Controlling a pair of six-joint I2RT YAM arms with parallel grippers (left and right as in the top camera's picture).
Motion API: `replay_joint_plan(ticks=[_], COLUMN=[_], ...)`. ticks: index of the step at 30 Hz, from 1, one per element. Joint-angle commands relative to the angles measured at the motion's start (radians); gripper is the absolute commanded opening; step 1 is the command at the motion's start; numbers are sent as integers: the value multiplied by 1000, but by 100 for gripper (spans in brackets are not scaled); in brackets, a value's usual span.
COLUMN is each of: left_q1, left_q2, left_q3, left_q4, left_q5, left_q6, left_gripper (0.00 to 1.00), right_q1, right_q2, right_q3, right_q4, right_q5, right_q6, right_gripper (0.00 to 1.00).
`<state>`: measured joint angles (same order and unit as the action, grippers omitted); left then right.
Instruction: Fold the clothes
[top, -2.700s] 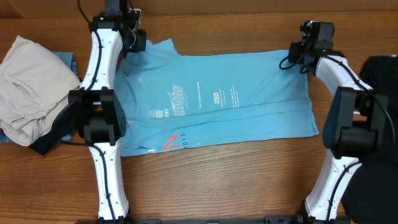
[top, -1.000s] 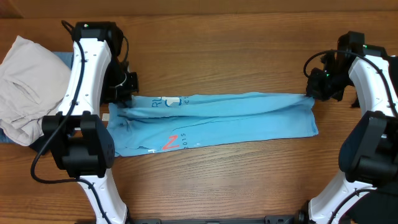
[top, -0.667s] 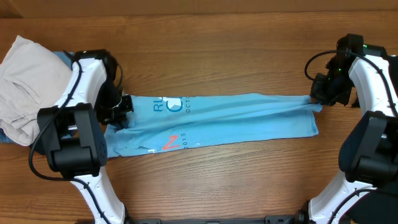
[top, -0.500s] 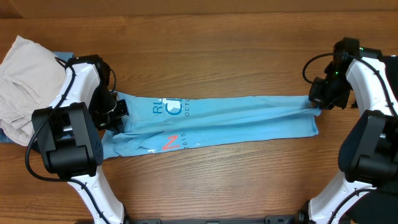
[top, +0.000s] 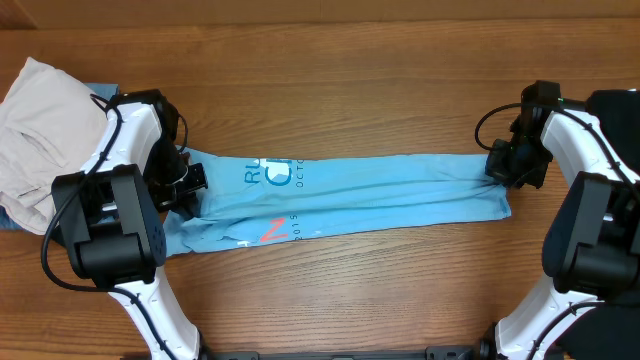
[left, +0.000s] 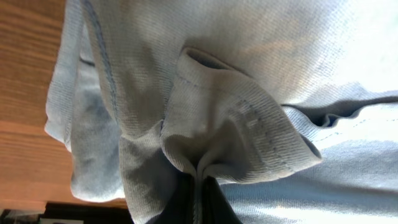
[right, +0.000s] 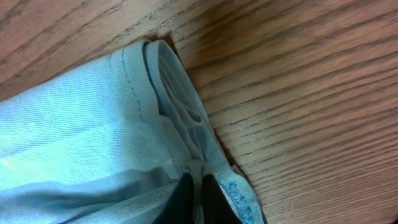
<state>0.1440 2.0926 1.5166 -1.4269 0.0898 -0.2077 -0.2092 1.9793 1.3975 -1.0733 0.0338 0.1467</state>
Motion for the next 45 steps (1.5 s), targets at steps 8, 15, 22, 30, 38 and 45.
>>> replay_joint_plan(ticks=[8,15,22,30,38,45], left_q1=[5,-32,-139,-176,-205,-205], left_q2=[-4,-6,-3,-3,-3,-3], left_q3=[21,438,400,388,388,388], left_q4=[-64,-211,-121,-47,-38,-46], left_q5=[79,148,148,200,199,199], left_q6=[56,50,26,21,21,21], left_gripper=[60,82,4,4,18,13], right_q1=[1,24,192,337,349,344], right_q2=[-19,-19,-19,-18,2,109], right_q3=[35,336,282,61,-82,-83], right_q4=[-24,-226,-237,-32,245,325], right_q5=[18,-153,-267,-237,-198,-22], right_q6=[3,-16,-156,-154,-143,-86], right_gripper=[45,59,4,4,4,4])
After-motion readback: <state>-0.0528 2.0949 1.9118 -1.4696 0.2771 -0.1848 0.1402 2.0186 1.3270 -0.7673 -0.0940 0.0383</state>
